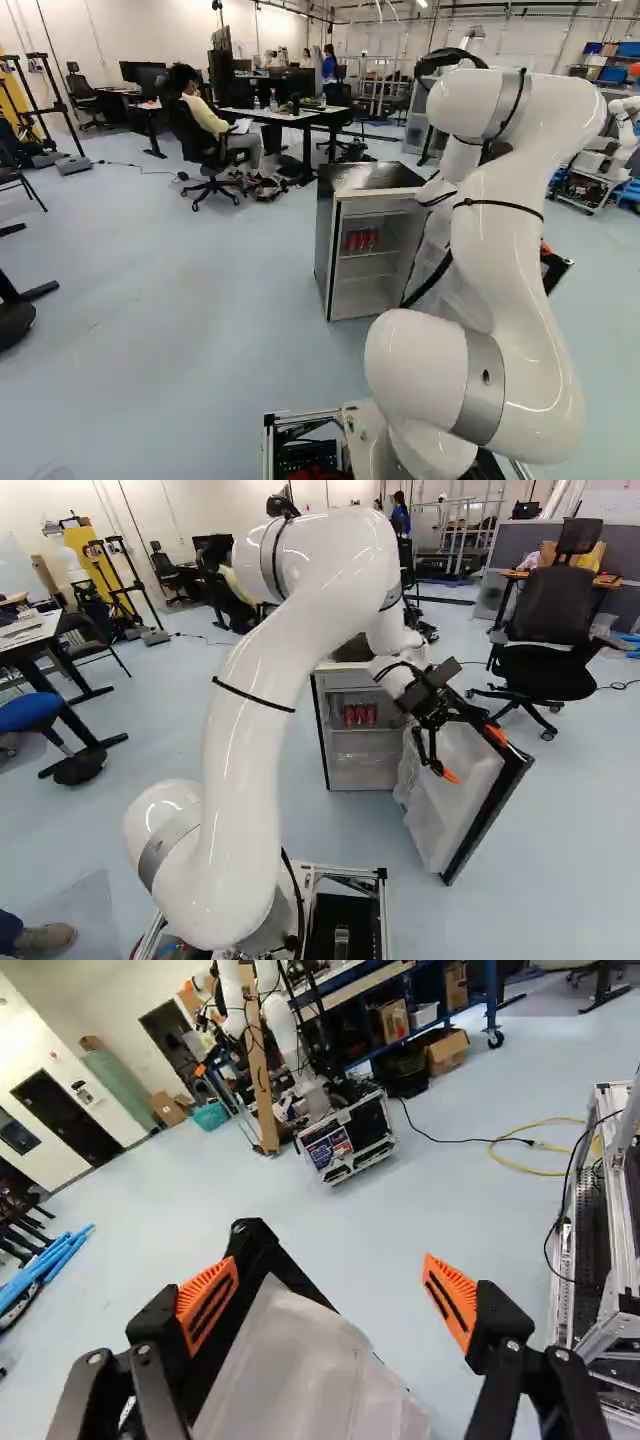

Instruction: Grab a drink from the fridge

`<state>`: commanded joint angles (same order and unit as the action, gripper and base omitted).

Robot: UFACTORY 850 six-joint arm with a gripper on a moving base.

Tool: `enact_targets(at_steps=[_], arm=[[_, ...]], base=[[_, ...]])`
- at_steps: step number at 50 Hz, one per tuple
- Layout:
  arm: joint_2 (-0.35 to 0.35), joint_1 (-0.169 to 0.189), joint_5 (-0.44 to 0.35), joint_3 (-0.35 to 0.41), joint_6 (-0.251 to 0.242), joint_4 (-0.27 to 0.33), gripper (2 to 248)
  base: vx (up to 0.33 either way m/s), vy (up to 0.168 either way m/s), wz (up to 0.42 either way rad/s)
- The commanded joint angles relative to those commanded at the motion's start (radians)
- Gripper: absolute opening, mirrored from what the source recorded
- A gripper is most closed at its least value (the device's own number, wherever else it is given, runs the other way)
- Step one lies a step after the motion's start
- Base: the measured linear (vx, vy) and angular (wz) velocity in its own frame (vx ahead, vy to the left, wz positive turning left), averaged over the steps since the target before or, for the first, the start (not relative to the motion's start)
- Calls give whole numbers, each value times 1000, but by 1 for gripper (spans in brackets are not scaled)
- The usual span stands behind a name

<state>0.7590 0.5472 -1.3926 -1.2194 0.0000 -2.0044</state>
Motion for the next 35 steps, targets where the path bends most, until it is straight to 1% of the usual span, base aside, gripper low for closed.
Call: enact_targets(at_steps=[13,21,27,35], arm=[[0,2,0,0,0,0,247],[-14,-11,0,33,0,5,247],[-32,-26,0,73,0,36,247],[-57,-49,0,130,0,110,247]], base=[[0,0,0],[0,0,0],[0,0,0],[0,0,0]])
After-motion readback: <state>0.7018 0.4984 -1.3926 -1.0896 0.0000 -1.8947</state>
